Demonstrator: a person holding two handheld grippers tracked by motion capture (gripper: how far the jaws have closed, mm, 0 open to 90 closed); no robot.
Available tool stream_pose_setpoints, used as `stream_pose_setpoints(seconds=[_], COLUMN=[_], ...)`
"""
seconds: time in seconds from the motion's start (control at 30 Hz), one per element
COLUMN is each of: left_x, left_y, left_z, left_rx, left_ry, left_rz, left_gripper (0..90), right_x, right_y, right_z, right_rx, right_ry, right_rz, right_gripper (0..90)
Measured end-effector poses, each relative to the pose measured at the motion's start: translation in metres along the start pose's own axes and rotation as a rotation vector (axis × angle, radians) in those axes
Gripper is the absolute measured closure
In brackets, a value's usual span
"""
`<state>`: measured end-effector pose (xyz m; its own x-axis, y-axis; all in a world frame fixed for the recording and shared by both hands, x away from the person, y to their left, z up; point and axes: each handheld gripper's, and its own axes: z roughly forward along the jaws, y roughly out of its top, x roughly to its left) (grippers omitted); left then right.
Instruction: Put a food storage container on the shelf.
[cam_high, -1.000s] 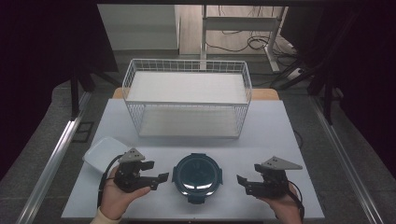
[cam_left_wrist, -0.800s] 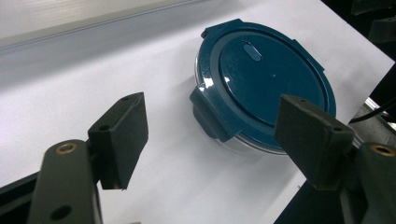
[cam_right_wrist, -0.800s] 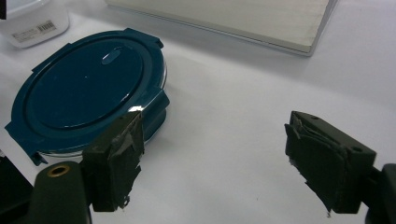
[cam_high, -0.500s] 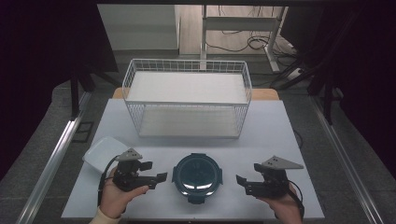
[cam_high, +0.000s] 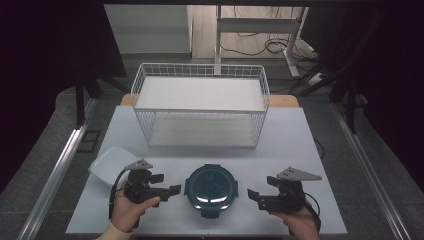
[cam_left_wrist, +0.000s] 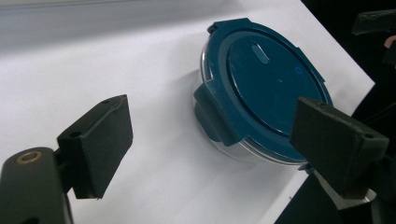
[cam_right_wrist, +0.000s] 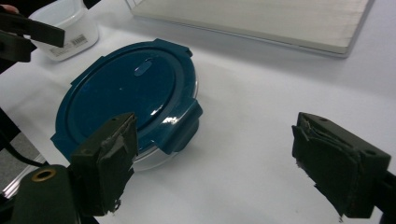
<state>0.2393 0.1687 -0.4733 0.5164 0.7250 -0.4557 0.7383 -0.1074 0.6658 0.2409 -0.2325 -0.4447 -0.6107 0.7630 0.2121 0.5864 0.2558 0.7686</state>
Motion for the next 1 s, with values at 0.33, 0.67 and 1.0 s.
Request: stream_pose_setpoints(seconds=[0.33, 0.67, 1.0], left_x=[0.006, 0.007, 0.007], left_y=[-0.001, 0.004, 0.008], left_z=[0.014, 0.030, 0.039], left_rx=[0.028, 0.063, 0.078], left_ry=[-0.084, -0.140, -0.179], left_rz=[-0.051, -0.086, -0.117], left_gripper=[12.7, 11.0, 10.4], right_x=[0.008, 0.016, 0.017], right_y=[0.001, 0.008, 0.009], right_z=[0.011, 0.040, 0.060], right_rx=[0.029, 0.094, 0.108], right_ry=[0.035, 0.084, 0.137], right_rz=[0.046, 0.108, 0.162], right_gripper=[9.6, 7.1, 6.3])
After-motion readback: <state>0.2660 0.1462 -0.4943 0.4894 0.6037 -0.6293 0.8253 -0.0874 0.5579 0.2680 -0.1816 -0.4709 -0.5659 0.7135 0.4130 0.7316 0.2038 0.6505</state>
